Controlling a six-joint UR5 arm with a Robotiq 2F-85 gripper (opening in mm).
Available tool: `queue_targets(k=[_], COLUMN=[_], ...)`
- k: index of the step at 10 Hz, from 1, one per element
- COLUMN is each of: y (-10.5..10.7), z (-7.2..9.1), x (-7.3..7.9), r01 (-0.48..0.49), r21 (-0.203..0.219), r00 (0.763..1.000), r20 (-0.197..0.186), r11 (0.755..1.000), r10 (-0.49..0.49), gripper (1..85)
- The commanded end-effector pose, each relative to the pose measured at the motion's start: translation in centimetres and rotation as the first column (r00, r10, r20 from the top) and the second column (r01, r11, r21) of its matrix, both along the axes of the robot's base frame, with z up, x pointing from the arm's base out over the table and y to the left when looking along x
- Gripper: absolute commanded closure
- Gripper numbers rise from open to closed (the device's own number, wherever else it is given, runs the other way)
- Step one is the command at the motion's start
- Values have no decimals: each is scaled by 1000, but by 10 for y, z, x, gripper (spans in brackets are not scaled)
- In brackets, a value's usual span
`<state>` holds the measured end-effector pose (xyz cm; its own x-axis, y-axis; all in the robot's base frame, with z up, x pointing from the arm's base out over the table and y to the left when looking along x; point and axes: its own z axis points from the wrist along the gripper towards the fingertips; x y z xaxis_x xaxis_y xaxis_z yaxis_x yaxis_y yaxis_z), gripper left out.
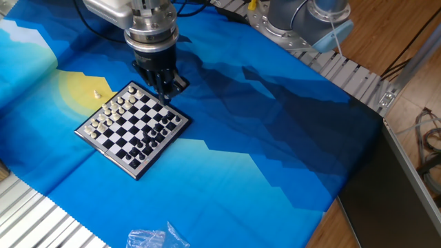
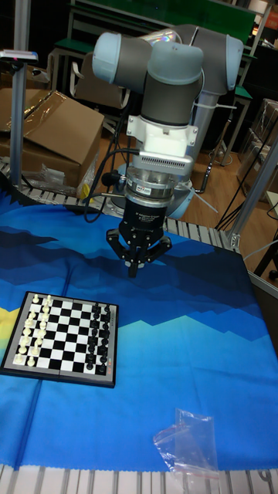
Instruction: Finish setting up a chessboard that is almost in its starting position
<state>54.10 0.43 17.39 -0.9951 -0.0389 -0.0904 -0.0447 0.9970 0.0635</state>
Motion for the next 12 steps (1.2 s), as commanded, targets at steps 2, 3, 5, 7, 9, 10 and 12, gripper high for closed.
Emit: queue_targets(k=[2, 3, 5, 7, 9, 10, 12], y=[0, 6, 4, 6, -1, -14, -13], z=[0, 1, 0, 0, -1, -1, -1], x=[4, 4, -7, -10, -8, -6, -2], r01=[-6, -14, 6, 87, 142, 150, 126], r21=[6, 27, 23, 33, 9, -38, -33], r00=[1000, 1000, 1000, 995, 989, 988, 992], r20=[16, 18, -28, -46, -38, -27, -10], r11=[1000, 1000, 1000, 996, 990, 988, 991], r10=[6, 13, -6, -85, -142, -151, -127], gripper=[847, 847, 847, 847, 847, 847, 847])
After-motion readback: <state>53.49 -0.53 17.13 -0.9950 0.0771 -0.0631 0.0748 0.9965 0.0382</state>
